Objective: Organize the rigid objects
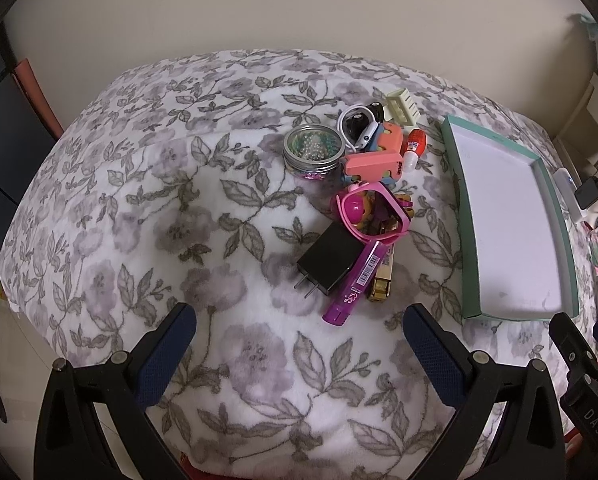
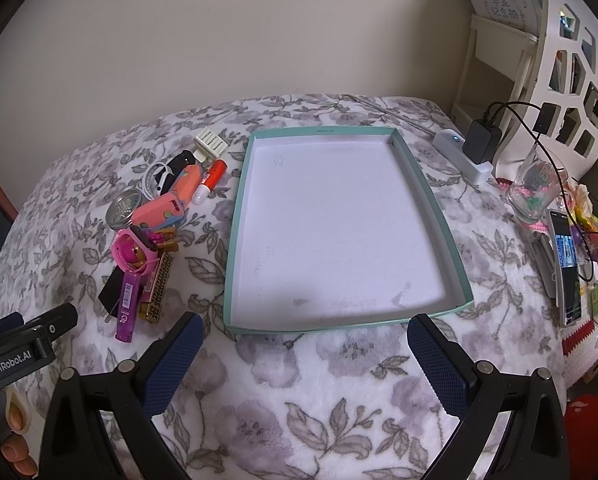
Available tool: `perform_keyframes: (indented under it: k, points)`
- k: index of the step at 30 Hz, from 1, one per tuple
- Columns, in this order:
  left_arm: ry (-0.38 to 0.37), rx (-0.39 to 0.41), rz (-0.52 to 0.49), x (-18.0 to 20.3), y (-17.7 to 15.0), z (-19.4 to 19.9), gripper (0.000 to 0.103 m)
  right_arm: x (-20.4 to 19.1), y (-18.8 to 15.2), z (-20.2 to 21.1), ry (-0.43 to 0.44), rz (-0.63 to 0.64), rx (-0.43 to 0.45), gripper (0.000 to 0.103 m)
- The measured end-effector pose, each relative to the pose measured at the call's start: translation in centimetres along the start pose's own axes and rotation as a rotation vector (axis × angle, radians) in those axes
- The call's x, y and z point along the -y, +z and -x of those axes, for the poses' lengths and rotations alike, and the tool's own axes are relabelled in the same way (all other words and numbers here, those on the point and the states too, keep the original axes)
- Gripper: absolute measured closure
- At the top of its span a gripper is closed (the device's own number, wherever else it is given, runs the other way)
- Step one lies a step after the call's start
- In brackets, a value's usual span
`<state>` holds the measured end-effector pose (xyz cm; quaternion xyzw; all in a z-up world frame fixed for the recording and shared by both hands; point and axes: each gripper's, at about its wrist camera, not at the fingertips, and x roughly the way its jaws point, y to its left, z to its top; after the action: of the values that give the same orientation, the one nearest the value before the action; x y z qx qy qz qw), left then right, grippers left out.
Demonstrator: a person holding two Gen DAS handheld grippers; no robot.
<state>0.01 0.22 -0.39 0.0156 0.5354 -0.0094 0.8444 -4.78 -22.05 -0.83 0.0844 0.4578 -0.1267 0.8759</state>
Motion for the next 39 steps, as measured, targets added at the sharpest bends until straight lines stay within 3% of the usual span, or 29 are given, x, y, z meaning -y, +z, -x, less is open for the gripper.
perform_keyframes:
  k: [20, 31, 39]
  points:
    - [-0.006, -0.018, 0.009, 0.0, 0.1, -0.3, 0.0, -0.3, -0.2, -0.5, 0.001, 0.012, -0.007, 0.0]
    - [0.03, -0.084, 0.007, -0.3, 3.0, -3.6, 0.0, -3.4, 3.5, -1.8, 0.096, 0.045, -0.028, 0.0]
    - [0.003, -0.153, -0.018, 0.4, 3.3, -6.8, 0.004, -6.7, 5.4, -4.5, 0.132, 0.042, -0.063, 0.0]
